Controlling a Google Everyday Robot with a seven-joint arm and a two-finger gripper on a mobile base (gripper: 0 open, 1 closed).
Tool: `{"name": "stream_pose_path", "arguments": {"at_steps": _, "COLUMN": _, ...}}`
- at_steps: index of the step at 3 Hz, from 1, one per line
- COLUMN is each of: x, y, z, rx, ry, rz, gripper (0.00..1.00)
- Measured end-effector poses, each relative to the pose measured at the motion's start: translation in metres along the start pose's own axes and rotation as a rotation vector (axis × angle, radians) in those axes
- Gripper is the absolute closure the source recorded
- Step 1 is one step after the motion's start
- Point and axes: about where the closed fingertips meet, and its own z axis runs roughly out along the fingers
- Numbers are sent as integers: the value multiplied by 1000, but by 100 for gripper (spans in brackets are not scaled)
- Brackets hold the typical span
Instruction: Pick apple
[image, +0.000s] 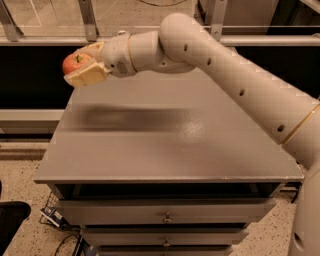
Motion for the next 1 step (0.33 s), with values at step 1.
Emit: {"name": "stream_pose_path", "arguments": {"at_steps": 1, "x": -51, "y": 18, "z": -22, "rx": -36, "ry": -44, "rz": -90, "gripper": 100}}
